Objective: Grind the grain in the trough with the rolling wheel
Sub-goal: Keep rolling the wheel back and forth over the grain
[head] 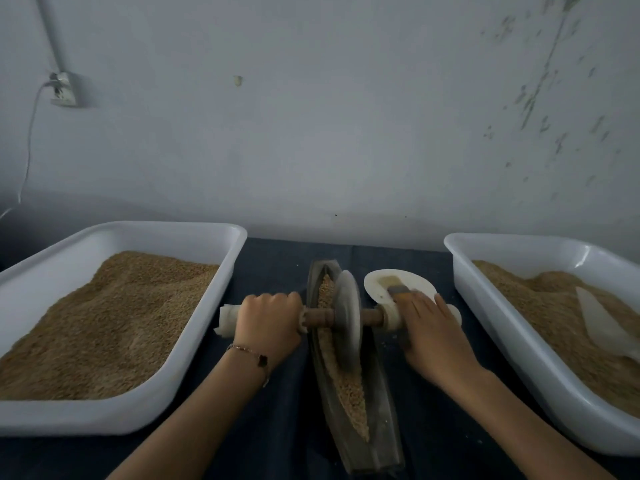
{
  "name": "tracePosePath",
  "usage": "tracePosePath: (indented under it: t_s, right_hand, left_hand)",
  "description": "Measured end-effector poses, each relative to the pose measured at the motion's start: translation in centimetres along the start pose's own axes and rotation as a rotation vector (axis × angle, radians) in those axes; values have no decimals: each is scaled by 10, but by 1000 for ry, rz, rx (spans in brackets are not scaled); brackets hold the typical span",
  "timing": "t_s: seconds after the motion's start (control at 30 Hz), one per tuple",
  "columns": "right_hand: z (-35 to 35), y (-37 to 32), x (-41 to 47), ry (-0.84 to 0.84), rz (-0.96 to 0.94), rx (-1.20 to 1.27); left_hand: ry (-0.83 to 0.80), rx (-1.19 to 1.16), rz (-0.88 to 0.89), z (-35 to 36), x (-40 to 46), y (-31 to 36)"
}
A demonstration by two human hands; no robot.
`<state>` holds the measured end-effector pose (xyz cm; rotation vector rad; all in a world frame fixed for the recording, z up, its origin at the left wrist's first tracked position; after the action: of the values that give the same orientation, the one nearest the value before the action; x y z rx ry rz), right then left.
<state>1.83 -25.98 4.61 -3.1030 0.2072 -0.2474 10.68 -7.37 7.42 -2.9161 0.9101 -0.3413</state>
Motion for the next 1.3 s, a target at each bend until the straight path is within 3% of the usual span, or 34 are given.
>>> tracePosePath:
  t_s: [0.17,0.27,0.47,0.63,0.77,0.87,0.97,1.07,1.3]
  right_hand:
    - [-11,-7,-52,126,29,-35]
    - [-5,1,-33,-52,113,-117]
    - [14,14,45,-346,31,-15]
    - [14,10,86,-458,81,-11]
    - [-8,-3,73,-252,52,-97]
    - [-25,-18,33,135,-67,-207]
    - [-38,-21,-14,501,-177,-110]
    - [-31,-18,-36,597,-189,-59]
    - [-29,-24,-50,703,-233,-161]
  left_hand:
    - [66,30,74,-14,-33,21]
    - [37,10,60,-9,-28,21]
    - [-89,8,-10,8,15,-2]
    - [-257,-92,-31,27,51,-21]
    - [-269,-197,-84,34,32,-26]
    - [101,-114,-42,10,-11,-10]
    - [433,-9,68,-18,-55,15]
    - [488,86,35,-30,-67,23]
    - [502,41,30,-28,-80,18]
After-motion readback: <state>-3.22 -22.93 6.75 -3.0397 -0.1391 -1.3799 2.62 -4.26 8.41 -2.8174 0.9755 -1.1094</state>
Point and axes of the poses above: each hand's wrist, its own x-axis towards the middle knuckle, its own z-axis out of the palm, y = z × x, the point moved 10 cm from there along x, towards the middle knuckle, and after that the axes turned 10 degrees about -y, right-handed, at the moved point
